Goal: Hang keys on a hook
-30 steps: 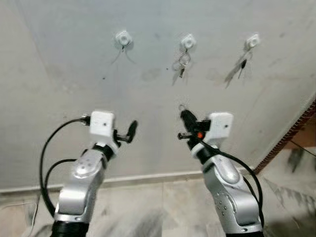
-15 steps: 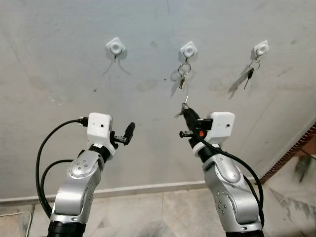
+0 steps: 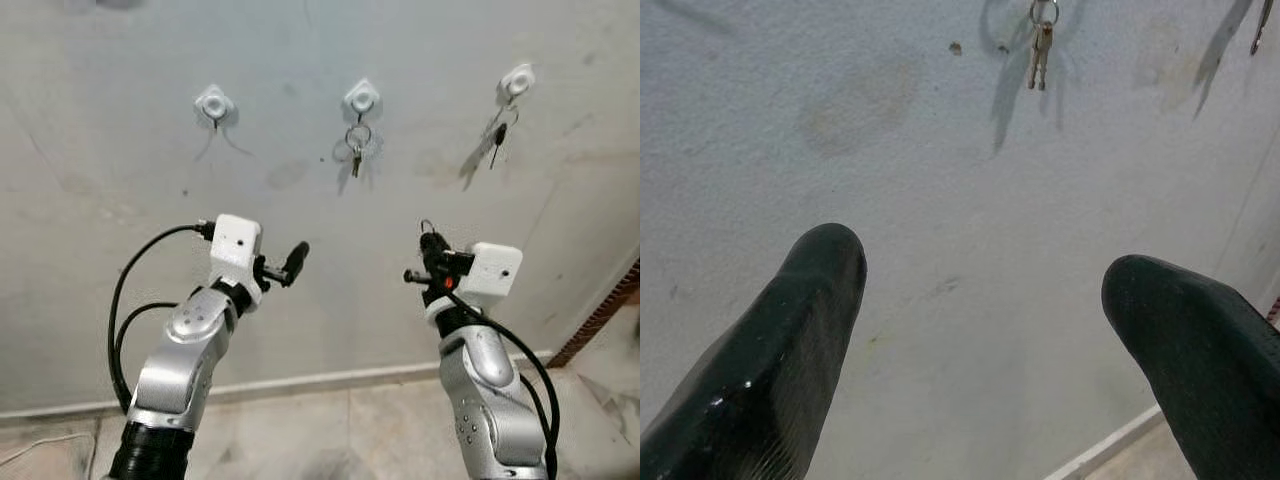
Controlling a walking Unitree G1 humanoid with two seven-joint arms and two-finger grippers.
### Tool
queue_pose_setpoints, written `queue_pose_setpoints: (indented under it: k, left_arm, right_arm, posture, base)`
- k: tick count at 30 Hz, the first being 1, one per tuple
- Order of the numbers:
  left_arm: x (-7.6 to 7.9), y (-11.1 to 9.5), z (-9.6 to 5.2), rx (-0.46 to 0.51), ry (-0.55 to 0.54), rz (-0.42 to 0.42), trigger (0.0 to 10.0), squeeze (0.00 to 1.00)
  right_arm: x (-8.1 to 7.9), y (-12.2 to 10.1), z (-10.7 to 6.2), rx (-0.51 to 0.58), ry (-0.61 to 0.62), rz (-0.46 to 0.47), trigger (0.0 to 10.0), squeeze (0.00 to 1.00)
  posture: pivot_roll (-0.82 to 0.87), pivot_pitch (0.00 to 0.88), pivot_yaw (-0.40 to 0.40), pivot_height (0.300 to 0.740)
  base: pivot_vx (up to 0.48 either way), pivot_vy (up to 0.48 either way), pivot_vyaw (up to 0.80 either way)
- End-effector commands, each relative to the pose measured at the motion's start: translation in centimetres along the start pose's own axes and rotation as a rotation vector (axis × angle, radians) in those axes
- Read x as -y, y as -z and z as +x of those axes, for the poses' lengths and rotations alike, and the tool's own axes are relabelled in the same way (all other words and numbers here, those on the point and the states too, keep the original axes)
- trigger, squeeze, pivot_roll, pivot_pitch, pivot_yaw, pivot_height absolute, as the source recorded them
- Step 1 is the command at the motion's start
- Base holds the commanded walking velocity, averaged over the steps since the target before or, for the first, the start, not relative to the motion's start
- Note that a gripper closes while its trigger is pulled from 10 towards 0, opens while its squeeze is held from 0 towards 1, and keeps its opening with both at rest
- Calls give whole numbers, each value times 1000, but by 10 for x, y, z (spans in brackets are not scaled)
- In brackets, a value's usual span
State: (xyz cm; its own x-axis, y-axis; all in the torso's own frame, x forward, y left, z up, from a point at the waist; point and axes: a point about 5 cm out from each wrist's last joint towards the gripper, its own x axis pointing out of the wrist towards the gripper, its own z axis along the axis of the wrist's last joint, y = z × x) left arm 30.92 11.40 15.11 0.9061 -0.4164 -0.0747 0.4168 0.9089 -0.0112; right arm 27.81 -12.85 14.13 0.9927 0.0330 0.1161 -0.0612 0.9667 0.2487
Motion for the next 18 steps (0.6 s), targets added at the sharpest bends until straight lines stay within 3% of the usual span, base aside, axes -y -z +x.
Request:
queue_pose_setpoints:
  k: [1,10,14,18]
  left_arm:
    - [-2,-3,3,-2,12,17,10000,0]
    - [1,0,4,0,7,1,10000,0]
    - [-3,4,-1,8,-51,-28,10000,0]
    - [-5,6,-4,13,-78,-35,10000,0]
  right_arm:
    - [-7,5,0,-5,10,41,10000,0]
    - [-4,2,8,9,3,28,10000,0]
    - [-3,1,10,4,-30,5,10000,0]
    - [-1,2,11,-2,-36,2,10000,0]
  posture:
    - [165,0,110,740]
    - [170,0,87,740]
    - [184,0,39,740]
    - [192,0,15,740]
  base:
    - [0,0,0]
    - [0,0,0]
    - [0,0,0]
    - [0,0,800]
